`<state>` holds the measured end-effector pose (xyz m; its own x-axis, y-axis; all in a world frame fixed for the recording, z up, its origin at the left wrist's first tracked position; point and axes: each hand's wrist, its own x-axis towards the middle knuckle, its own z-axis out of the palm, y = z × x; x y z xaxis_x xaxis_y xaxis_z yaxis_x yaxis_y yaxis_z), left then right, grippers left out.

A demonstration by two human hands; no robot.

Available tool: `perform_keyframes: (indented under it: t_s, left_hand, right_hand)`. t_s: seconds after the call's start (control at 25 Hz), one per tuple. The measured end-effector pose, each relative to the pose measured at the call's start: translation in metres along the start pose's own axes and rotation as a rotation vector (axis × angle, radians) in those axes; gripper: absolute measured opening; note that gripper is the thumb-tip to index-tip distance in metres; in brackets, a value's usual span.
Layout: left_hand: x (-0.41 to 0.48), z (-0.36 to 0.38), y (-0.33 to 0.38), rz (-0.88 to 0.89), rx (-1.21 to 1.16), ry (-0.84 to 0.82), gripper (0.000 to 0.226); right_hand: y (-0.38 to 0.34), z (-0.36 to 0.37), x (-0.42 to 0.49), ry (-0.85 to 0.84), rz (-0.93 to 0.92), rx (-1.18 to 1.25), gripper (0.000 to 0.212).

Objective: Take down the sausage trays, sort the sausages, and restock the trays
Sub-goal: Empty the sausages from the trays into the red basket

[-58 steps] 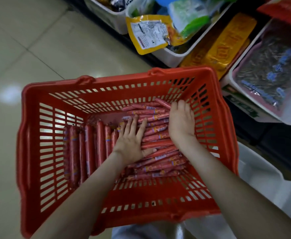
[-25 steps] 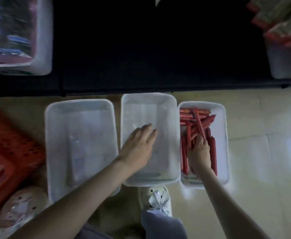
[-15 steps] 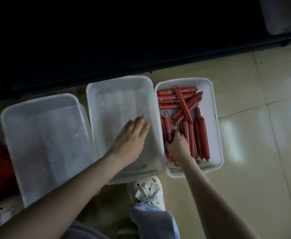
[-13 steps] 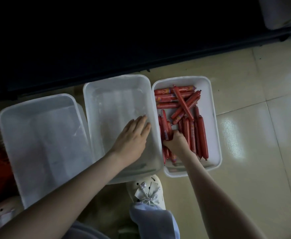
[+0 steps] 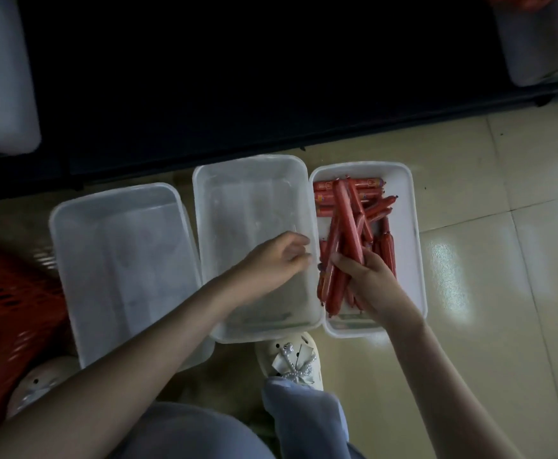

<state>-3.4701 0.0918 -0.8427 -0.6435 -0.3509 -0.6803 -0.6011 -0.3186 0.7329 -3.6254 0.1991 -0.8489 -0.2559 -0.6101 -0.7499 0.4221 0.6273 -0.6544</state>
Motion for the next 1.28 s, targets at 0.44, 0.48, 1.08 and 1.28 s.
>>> perform_keyframes:
  t_s: [0.44,0.48,1.08,1.28]
  left_hand:
    - [-0.2,-0.115,0.03,0.138,-0.538,0.06,0.019]
    - [-0.227,-0.128,0.015,0.137,-0.576,0.136,0.014]
    - [-0.47,-0.217,-0.282,-0.153,-1.31,0.996,0.023]
    - [-0.459,-0.211,-0.333,-0.198,-1.309,1.096,0.03]
  right_hand:
    - [-0.101,0.213,-0.09,-0.327,-0.317,-0.389,0.047]
    - [-0.097,0.24,-0.095,-0.315,-0.368,-0.445,0.039]
    - [0.083,0.551,-0.028,-0.724,-0.785,-1.952,0.026]
    - [0.123,0.569,-0.018,-0.555,-0.789,-2.306,0.043]
